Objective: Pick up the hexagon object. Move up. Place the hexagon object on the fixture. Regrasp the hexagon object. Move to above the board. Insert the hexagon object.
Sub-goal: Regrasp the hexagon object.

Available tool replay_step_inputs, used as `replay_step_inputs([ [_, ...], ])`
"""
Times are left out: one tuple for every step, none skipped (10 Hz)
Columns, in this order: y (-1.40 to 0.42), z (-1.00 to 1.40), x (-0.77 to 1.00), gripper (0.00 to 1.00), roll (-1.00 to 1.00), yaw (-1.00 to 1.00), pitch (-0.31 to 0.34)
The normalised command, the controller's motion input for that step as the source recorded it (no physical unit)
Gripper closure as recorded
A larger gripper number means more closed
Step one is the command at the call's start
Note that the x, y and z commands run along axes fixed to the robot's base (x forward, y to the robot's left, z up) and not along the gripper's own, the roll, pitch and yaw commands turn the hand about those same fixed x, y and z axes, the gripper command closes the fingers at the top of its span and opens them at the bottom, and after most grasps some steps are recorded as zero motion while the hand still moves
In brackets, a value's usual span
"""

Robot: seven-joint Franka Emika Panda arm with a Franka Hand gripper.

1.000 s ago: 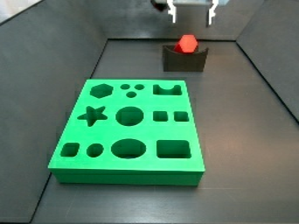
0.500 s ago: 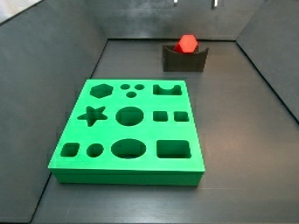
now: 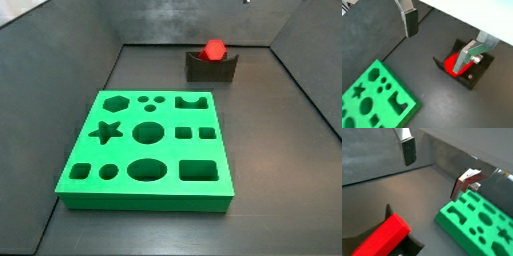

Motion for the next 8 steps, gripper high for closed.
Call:
replay_step_inputs([
  [-0.03,0.01,-0.02,0.00,1.00,0.03,0.019],
  [-0.03,0.01,-0.02,0.00,1.00,0.03,0.015],
  [-0.03,0.00,-0.02,0.00,1.00,0.03,0.012],
  [-0.02,0.00,-0.02,0.00,1.00,0.03,0.004],
  [-0.02,0.00,-0.02,0.00,1.00,0.03,0.003],
  [-0.02,0.01,-0.02,0.00,1.00,0.04,0.003],
  [-0.01,0.01,-0.02,0.00,1.00,0.04,0.005],
  [-0.02,0.01,-0.01,0.00,1.00,0.04,0.009],
])
